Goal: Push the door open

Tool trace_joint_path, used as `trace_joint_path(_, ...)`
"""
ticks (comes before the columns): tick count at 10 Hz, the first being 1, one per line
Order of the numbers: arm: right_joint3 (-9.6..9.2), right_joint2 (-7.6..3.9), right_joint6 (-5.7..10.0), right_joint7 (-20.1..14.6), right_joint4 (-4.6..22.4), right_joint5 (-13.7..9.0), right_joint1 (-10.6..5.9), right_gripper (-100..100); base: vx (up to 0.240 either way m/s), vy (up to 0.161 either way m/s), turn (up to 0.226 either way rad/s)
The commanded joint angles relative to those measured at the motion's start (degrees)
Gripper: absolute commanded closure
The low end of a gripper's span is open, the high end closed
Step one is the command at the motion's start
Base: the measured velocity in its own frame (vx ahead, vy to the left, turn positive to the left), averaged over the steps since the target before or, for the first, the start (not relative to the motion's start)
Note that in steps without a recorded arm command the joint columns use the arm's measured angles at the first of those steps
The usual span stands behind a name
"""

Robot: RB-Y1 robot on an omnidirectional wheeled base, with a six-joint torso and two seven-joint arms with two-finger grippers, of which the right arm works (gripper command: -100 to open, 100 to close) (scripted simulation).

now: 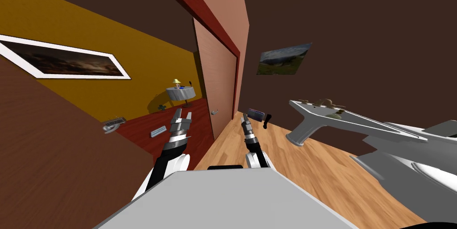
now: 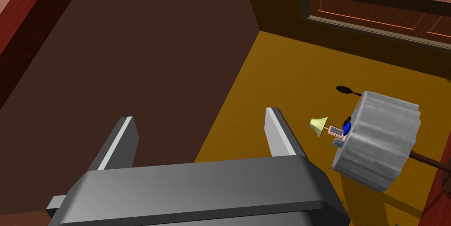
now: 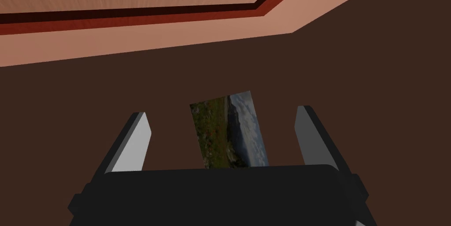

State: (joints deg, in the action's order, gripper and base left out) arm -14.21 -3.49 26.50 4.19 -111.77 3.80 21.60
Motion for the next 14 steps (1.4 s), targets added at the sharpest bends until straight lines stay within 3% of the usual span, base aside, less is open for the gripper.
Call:
trace_joint_path(1,-1.73,-0.42,0.51,-0.4,1.9,-0.2,-0.66,-100,0.093,-0.018,0.003)
trace_joint_path(14,-14.85,-2.00,5.68,-3.4,21.1,-1.8,-8.45,-100,0.091,-0.015,0.000)
